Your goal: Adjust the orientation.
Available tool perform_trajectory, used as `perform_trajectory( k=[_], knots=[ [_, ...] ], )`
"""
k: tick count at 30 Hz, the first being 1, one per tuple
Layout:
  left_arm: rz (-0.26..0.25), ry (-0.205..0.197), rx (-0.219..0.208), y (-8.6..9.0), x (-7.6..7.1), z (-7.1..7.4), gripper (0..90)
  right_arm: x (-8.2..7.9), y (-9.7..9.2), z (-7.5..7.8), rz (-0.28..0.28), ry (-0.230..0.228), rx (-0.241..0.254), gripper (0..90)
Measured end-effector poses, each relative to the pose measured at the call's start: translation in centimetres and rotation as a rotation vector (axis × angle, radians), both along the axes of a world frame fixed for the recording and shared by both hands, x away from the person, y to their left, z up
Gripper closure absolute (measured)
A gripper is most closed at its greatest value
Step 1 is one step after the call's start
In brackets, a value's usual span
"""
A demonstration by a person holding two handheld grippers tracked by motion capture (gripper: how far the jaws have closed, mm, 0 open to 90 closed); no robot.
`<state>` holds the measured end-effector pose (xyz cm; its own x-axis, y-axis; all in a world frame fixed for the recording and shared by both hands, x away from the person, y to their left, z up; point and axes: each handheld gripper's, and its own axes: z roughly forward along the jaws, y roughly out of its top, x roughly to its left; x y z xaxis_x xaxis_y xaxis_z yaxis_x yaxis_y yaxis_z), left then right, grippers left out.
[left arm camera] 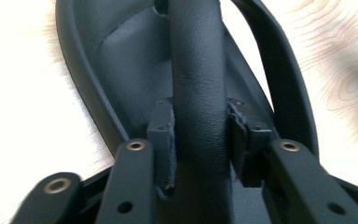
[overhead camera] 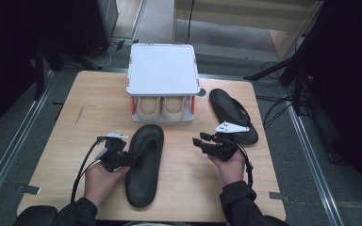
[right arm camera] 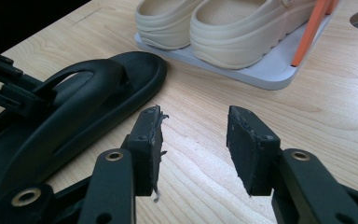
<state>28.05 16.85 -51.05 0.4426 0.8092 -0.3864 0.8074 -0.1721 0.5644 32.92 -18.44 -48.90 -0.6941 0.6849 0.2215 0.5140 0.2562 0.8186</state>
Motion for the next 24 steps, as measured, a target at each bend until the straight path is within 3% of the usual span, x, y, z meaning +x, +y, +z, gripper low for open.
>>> perform_trajectory(
  k=[5,8,11,14,19,24],
  knots=[
    [-0.012,-0.020,-0.048,0.9,0.0,1.2,56.2,0.0,-0.3,0.0,-0.018,0.000,-0.013,55.9],
    [-0.015,-0.025,-0.029,1.4,0.0,1.8,55.4,0.1,-0.5,0.0,-0.046,0.012,-0.043,58.1],
    [-0.006,-0.044,-0.027,2.1,0.1,2.5,55.4,0.3,-1.0,-0.1,-0.065,0.031,-0.041,61.9],
    [0.008,-0.062,-0.015,2.9,0.4,2.9,55.6,0.5,-1.4,-0.1,-0.080,0.037,-0.045,68.7],
    [0.015,-0.068,-0.009,4.0,1.0,3.3,54.5,0.8,-2.6,0.0,-0.136,0.045,-0.089,90.0],
    [0.020,-0.070,-0.011,5.1,1.7,3.3,53.6,1.8,-4.7,0.0,-0.211,0.068,-0.080,90.0]
  ],
)
